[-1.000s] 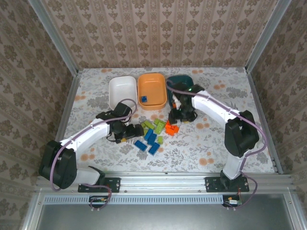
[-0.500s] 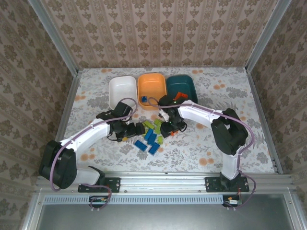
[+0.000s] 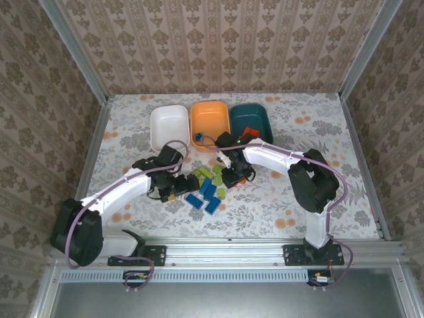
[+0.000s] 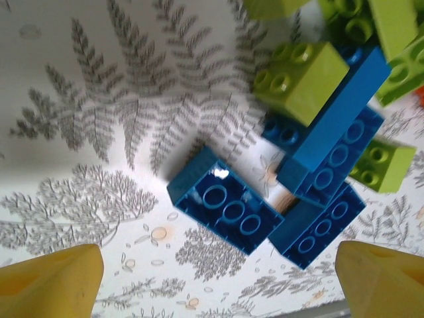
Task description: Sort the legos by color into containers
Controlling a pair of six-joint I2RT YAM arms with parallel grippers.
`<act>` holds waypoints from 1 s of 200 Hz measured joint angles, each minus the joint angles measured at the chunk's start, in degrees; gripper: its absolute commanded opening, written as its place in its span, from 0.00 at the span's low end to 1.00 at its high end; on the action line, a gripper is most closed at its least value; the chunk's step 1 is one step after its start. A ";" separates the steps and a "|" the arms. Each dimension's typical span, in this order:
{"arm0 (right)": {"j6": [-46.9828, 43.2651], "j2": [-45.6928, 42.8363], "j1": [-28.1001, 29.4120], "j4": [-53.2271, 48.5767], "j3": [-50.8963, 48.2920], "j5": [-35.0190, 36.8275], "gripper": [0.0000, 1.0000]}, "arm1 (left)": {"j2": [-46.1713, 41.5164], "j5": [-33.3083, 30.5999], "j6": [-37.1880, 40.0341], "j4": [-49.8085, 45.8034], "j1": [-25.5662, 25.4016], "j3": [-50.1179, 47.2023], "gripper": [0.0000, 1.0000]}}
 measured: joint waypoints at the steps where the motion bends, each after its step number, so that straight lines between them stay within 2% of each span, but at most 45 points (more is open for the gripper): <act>1: -0.02 0.00 0.00 0.00 0.02 0.02 0.49 | 0.00 0.02 -0.07 -0.02 -0.07 -0.02 0.90; 52: 0.13 -0.13 0.09 0.02 0.09 0.81 0.52 | 2.80 1.25 -5.03 -0.37 -3.82 -1.38 0.84; 103: 0.15 -1.51 0.09 0.92 0.02 1.18 0.58 | 10.03 1.66 -7.21 3.04 -3.76 -2.47 0.80; 148: -0.13 -1.40 0.09 1.60 0.11 1.14 0.58 | 13.38 3.28 -6.91 5.60 -2.16 0.02 0.75; 200: -0.52 1.62 0.20 2.69 0.72 0.55 0.50 | 14.32 5.92 -4.09 5.95 2.23 0.24 0.72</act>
